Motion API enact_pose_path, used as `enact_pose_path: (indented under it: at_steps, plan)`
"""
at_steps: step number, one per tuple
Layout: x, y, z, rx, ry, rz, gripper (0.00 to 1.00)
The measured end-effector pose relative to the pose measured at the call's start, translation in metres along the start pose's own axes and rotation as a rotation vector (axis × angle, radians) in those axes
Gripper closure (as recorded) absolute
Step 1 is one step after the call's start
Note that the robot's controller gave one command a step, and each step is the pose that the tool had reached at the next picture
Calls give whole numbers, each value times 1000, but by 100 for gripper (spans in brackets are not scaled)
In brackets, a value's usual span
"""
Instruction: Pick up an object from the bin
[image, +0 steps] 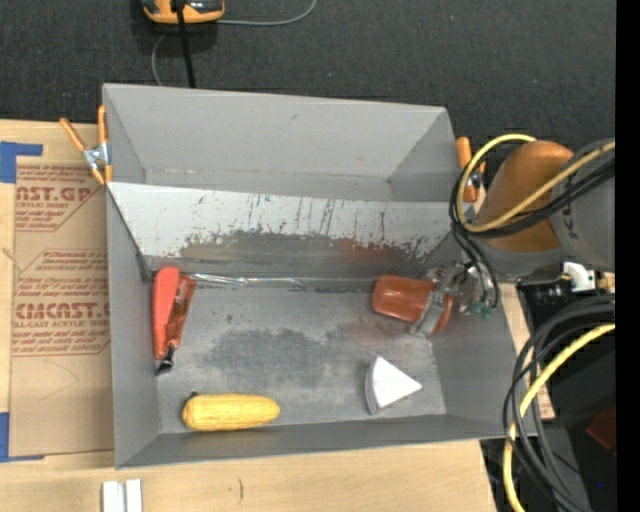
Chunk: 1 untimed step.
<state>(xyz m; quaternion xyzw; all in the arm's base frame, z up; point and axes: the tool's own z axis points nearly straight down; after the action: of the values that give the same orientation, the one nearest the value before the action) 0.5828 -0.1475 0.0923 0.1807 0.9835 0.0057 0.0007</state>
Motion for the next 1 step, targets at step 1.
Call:
enact_pose_path:
  at_steps: [1]
  plan:
    - [-1,0,-18,-1,-4,1,100]
